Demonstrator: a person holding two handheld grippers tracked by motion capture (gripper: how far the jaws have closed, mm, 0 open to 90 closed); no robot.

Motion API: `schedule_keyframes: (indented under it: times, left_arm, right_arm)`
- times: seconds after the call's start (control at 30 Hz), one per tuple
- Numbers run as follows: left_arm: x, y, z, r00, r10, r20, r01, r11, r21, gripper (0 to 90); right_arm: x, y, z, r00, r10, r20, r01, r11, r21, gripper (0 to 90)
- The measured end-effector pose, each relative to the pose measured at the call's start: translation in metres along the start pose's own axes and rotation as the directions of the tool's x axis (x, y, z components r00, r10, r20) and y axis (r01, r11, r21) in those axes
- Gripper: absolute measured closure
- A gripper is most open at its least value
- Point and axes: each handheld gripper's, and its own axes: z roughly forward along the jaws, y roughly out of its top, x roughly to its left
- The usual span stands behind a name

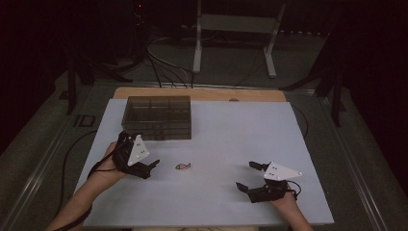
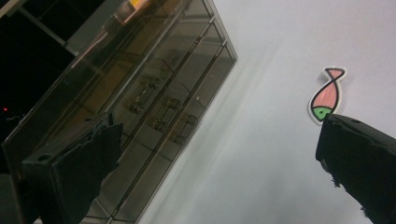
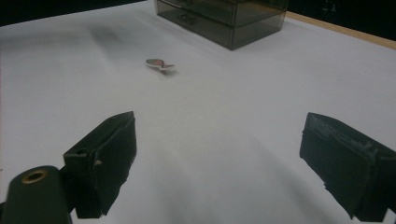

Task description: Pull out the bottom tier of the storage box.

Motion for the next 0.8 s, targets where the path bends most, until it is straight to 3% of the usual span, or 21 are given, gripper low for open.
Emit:
schedule_keyframes:
  times: [0.2, 0.37, 0.43, 0.6, 0.8]
  left_arm:
    - [-0.003, 0.000, 0.012, 0.9995, 0.020, -0.023, -0.019, 0.9986, 0.050, 0.0]
    - [-0.004, -0.001, 0.022, 0.9978, 0.054, -0.037, -0.050, 0.9925, 0.112, 0.0]
    - [-0.003, -0.001, 0.026, 0.9981, 0.049, -0.038, -0.044, 0.9915, 0.123, 0.0]
    - [-0.004, -0.001, 0.034, 0.9947, 0.082, -0.063, -0.071, 0.9857, 0.153, 0.0]
    - [-0.010, -0.003, 0.046, 0.9842, 0.164, -0.067, -0.144, 0.9614, 0.234, 0.0]
  right_arm:
    - [0.000, 0.000, 0.000, 1.0000, -0.001, -0.003, 0.001, 1.000, 0.000, 10.9]
    - [0.000, 0.000, 0.000, 1.0000, -0.002, -0.004, 0.002, 1.000, 0.001, 10.9]
    - [0.000, 0.000, 0.000, 1.0000, -0.001, -0.005, 0.001, 1.000, 0.001, 10.9]
    - [0.000, 0.000, -0.001, 1.0000, -0.002, 0.002, 0.002, 1.000, -0.008, 10.9]
    - [0.000, 0.000, -0.001, 1.0000, 0.000, 0.004, 0.000, 1.000, -0.010, 10.9]
